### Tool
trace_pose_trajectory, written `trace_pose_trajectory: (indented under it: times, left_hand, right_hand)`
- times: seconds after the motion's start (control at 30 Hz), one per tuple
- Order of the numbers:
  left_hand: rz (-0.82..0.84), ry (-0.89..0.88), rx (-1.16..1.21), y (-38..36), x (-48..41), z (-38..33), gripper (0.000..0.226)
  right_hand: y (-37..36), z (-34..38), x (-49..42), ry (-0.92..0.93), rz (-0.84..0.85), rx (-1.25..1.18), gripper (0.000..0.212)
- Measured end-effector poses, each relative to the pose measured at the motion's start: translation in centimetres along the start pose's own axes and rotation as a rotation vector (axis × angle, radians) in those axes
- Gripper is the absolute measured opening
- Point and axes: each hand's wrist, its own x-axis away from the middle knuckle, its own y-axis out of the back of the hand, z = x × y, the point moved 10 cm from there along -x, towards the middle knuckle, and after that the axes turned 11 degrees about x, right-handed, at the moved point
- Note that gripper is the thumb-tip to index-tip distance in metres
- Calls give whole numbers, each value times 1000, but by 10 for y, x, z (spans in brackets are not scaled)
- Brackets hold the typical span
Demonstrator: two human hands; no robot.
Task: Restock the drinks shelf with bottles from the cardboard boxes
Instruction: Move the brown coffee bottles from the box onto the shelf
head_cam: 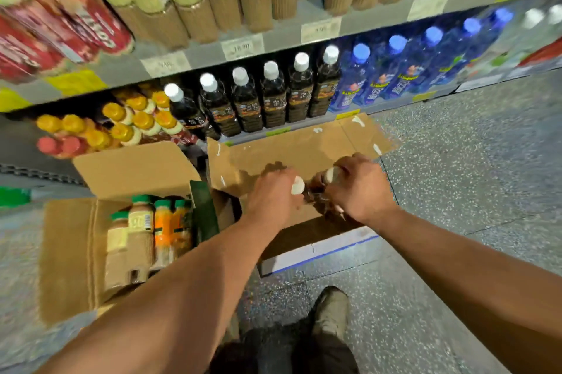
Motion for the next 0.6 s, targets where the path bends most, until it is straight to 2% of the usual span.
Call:
trace_pose_trajectory:
  times: [0.17, 0.27, 0.6]
  left_hand:
    - [-76, -69, 43, 82, 31, -43, 44]
    - [-112, -81, 22, 127, 49, -61, 39]
    - [-278, -44, 61, 245, 107, -81, 34]
  right_hand:
    - [80, 45, 11, 40, -44, -57, 23]
    - [120, 72, 16, 58, -77, -81, 24]
    - [206, 173, 29, 227, -118, -138, 25]
